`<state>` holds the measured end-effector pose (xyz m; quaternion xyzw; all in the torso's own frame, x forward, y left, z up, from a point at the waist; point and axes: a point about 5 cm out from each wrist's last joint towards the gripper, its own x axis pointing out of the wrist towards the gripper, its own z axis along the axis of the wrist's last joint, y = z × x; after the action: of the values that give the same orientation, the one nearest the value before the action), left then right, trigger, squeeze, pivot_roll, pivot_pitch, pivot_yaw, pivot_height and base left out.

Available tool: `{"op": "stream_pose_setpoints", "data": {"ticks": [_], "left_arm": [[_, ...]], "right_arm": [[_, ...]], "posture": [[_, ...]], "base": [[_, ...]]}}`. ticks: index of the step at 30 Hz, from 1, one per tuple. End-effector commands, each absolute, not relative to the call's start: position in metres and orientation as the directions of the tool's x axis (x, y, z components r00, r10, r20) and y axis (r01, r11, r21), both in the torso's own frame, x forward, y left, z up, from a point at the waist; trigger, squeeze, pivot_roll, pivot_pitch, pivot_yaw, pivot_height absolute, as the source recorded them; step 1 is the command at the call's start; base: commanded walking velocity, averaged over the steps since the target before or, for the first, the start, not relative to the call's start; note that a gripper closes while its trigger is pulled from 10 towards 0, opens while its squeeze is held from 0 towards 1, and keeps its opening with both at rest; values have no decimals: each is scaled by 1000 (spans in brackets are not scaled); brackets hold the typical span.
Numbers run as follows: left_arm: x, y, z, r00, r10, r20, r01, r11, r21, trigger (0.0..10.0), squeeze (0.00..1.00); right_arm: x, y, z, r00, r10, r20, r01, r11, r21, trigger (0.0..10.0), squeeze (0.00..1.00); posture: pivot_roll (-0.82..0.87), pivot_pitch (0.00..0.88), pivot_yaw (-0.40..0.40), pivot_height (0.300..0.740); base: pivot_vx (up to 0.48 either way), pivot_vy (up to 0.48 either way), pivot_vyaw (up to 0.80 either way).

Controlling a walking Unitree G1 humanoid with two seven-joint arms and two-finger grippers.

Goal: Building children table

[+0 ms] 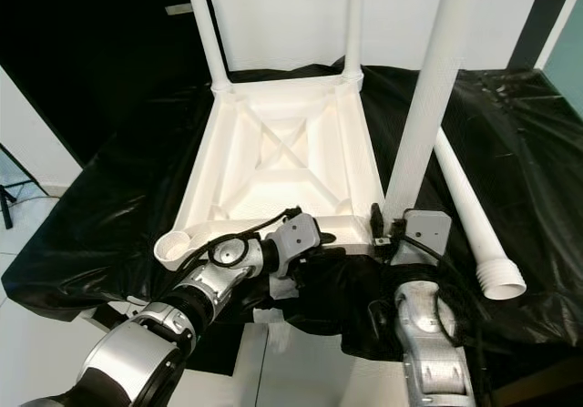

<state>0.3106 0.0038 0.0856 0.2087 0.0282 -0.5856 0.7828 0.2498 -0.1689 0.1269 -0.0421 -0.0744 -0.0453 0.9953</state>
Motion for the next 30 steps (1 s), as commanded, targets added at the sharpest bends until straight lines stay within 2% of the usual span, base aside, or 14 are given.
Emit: {"op": "stream_pose_setpoints", "data": {"ticks": [1, 4, 5, 7, 8, 10, 11, 16, 17, 19, 21, 22, 23, 30], "left_arm": [[302, 11, 62, 299, -872, -387, 947, 222, 230, 7686, 0], [302, 11, 62, 299, -871, -389, 947, 221, 231, 7686, 0], [302, 11, 62, 298, -871, -390, 947, 221, 231, 7686, 0], [302, 11, 62, 298, -871, -390, 947, 221, 231, 7686, 0], [302, 11, 62, 299, -871, -390, 947, 222, 231, 7686, 0], [302, 11, 62, 301, -871, -390, 947, 223, 232, 7686, 0], [303, 11, 62, 302, -870, -389, 946, 225, 233, 7255, 0], [303, 12, 63, 304, -869, -390, 946, 227, 233, 6941, 0], [303, 11, 63, 303, -869, -390, 946, 225, 233, 7216, 0], [303, 11, 63, 302, -870, -390, 946, 224, 233, 7216, 0], [302, 10, 63, 299, -871, -389, 947, 222, 233, 8627, 0], [302, 10, 63, 299, -871, -389, 947, 222, 233, 8627, 0], [302, 9, 63, 300, -872, -388, 947, 221, 234, 10000, 0], [302, 8, 63, 305, -870, -388, 945, 226, 235, 10000, 0]], "right_arm": [[252, -162, 131, 985, -63, 162, 77, 994, -82, 0, 0], [254, -164, 128, 987, -61, 148, 75, 993, -91, 0, 0], [255, -163, 126, 990, -41, 136, 55, 994, -99, 4784, 0], [255, -161, 125, 991, -35, 129, 49, 993, -106, 4784, 0], [255, -159, 124, 992, -19, 125, 33, 993, -112, 10000, 0], [255, -158, 124, 992, -18, 123, 33, 993, -117, 10000, 0], [255, -157, 123, 992, 18, 124, -4, 994, -113, 10000, 1000], [256, -170, 122, 983, 149, 104, -134, 981, -140, 10000, 922], [259, -179, 122, 972, 225, 66, -213, 964, -161, 10000, 0], [260, -182, 121, 965, 257, 48, -246, 956, -162, 10000, 0], [259, -186, 122, 944, 329, 10, -322, 930, -175, 10000, 0], [259, -186, 122, 944, 329, 10, -322, 930, -175, 10000, 0], [258, -189, 123, 930, 368, -5, -362, 913, -187, 10000, 0], [258, -195, 132, 862, 505, -54, -501, 830, -244, 10000, 0]], "posture": [[-163, 0, 74, 740], [-163, 0, 73, 740], [-163, 0, 73, 740], [-163, 0, 73, 740], [-164, 0, 72, 740], [-164, 0, 72, 740], [-164, 0, 71, 740], [-175, 0, 70, 740], [-179, 0, 68, 740], [-179, 0, 68, 740], [-181, 0, 68, 740], [-181, 0, 68, 740], [-181, 0, 66, 740], [-181, 0, 63, 740]], "base": [[0, 0, 0], [0, 0, 0], [0, 0, 0], [0, 0, 0], [0, 0, 0], [0, 0, 0], [0, 0, 0], [0, 0, 0], [0, 0, 0], [0, 0, 0], [0, 0, 0], [0, 0, 0], [0, 0, 0], [0, 0, 0]]}}
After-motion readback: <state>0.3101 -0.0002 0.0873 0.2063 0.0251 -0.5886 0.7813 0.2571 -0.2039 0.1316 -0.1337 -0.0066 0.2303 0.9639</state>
